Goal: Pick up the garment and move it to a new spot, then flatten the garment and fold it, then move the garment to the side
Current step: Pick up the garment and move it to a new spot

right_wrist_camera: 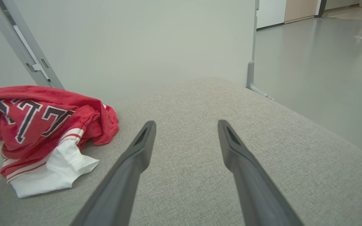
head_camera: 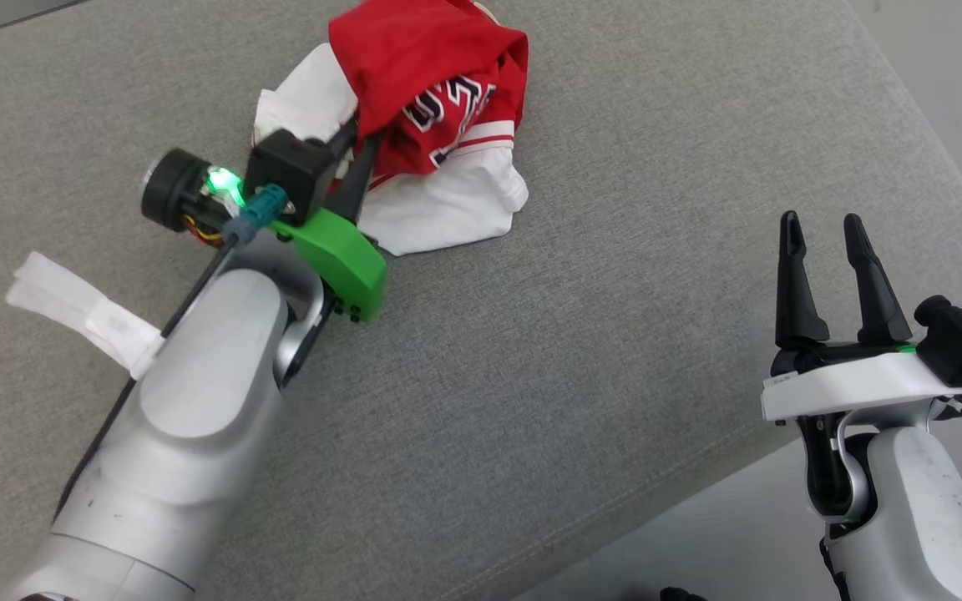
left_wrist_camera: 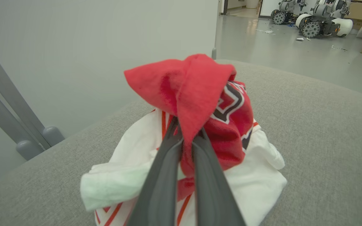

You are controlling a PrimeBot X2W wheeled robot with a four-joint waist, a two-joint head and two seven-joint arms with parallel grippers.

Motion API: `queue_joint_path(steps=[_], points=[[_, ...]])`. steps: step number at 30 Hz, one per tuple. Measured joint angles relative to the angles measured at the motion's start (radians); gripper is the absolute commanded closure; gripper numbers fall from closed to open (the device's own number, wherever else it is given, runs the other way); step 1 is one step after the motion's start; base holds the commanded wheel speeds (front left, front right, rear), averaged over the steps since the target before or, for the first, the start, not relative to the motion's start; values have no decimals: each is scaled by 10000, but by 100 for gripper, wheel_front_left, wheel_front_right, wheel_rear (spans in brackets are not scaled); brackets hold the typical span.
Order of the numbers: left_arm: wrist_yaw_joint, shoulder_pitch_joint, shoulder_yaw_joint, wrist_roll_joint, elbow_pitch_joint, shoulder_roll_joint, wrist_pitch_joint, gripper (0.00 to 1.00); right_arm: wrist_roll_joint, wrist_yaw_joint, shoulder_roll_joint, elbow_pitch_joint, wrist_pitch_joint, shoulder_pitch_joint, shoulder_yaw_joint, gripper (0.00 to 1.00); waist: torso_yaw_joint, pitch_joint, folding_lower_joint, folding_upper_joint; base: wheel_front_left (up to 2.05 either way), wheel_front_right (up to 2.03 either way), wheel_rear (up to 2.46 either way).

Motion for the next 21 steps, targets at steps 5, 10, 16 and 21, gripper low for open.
queue_joint_path(steps=[5,10,16,21], points=[[132,159,128,-94,512,-221,-696,0,-253,0,8,35,0,158,15,0,320,-404,0,0,0,0,0],[267,176,481,-249,151,-224,-899,0,-443,0,8,111,0,373,15,0,739,-765,0,0,0,0,0],[602,895,1363,-247,-984,25,-949,0,-721,0,8,109,0,405,71,0,1364,-1191,0,0,0,0,0],[715,2000,2140,31,-1946,228,-965,0,-895,0,10,111,0,540,105,0,1951,-1508,0,0,0,0,0]])
